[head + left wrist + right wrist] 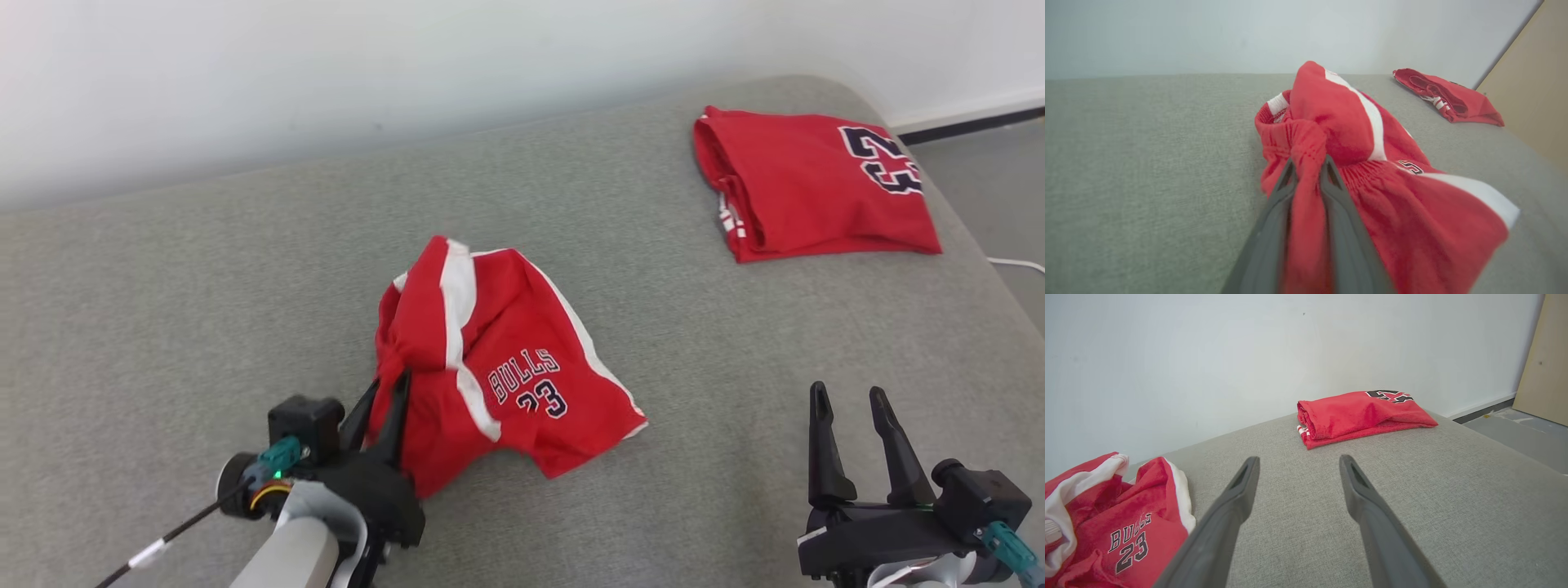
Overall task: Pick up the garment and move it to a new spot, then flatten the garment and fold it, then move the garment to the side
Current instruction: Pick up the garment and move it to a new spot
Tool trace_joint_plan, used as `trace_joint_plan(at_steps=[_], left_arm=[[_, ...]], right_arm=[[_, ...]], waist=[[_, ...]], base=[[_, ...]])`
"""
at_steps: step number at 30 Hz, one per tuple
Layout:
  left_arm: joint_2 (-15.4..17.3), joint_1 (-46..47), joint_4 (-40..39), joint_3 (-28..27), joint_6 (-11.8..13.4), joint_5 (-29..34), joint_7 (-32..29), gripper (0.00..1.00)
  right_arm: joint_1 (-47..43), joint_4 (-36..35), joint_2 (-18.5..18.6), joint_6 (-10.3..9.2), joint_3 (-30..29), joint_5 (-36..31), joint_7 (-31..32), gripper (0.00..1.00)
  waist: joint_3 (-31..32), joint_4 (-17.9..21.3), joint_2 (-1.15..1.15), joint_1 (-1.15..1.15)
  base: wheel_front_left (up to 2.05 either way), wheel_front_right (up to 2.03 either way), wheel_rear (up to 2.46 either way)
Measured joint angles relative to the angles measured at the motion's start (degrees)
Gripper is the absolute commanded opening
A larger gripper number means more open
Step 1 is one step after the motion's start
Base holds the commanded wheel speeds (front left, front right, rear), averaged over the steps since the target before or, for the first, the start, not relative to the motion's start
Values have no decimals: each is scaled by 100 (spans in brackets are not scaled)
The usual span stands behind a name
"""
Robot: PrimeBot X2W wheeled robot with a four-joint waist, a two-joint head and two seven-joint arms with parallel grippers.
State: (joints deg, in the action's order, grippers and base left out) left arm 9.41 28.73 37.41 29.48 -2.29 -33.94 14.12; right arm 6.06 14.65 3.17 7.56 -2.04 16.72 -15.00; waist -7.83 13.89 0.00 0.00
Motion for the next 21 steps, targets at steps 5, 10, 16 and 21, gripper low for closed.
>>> trace_joint_plan(at_steps=[5, 10, 16, 21], left_arm=[[23, -157, -122, -185, -37, 44, 75, 100], [64, -418, -916, -734, 4, 380, 91, 100], [233, -1042, -1691, -1296, 27, 921, 91, 100], [333, -1516, -2232, -1774, 81, 1185, 91, 100]], right_arm=[[49, 16, 29, 0, 18, 0, 0, 100], [24, 9, 80, 0, -16, -7, -1, 100], [-109, -34, 121, 0, -42, -16, -3, 100], [-224, -108, 143, 0, -71, -23, 44, 100]], waist=[[32, -193, 0, 0], [129, -381, 0, 0], [313, -611, 0, 0], [478, -821, 0, 0]], base=[[0, 0, 0], [0, 0, 0], [0, 0, 0], [0, 0, 0]])
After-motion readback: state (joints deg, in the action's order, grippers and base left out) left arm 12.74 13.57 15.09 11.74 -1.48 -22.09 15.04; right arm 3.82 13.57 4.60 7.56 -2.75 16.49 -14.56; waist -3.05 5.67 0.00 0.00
